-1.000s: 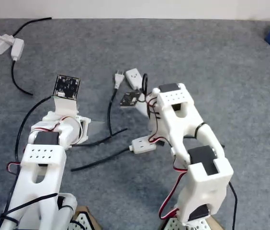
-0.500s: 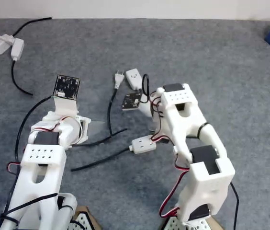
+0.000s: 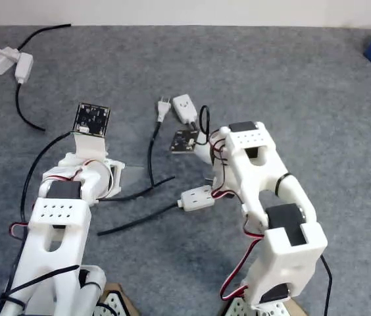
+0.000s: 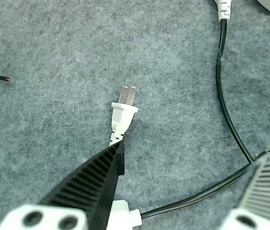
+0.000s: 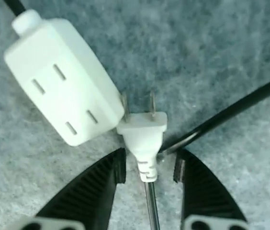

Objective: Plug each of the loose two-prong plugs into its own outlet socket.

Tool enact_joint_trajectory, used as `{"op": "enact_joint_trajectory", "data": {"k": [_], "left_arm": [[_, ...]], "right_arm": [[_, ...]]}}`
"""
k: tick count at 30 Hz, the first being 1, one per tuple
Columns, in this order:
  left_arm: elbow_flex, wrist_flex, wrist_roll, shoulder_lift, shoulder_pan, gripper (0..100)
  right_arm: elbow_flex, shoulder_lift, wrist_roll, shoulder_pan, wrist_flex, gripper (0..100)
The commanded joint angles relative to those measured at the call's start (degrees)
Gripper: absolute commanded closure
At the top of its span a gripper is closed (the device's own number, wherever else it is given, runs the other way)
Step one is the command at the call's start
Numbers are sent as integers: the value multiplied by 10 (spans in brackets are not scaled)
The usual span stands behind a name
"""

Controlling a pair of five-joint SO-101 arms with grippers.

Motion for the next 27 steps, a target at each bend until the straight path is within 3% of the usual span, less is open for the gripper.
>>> {"op": "enact_joint_trajectory", "data": {"k": [1,4,8,16,24,27], "left_arm": [[-2,-7,-4,-1,6,601],[-2,-7,-4,-1,6,601],[-2,-7,-4,-1,6,601],[-2,-6,-4,-1,6,601],[-2,-6,-4,-1,12,601],[-2,-6,-4,-1,18,601]], "right_arm": [[5,0,4,26,-11,825],[7,0,4,28,-9,843],[43,0,4,18,-39,998],[87,-3,0,17,-64,991],[52,-59,-168,15,-30,991],[18,-87,-190,14,44,991]]}}
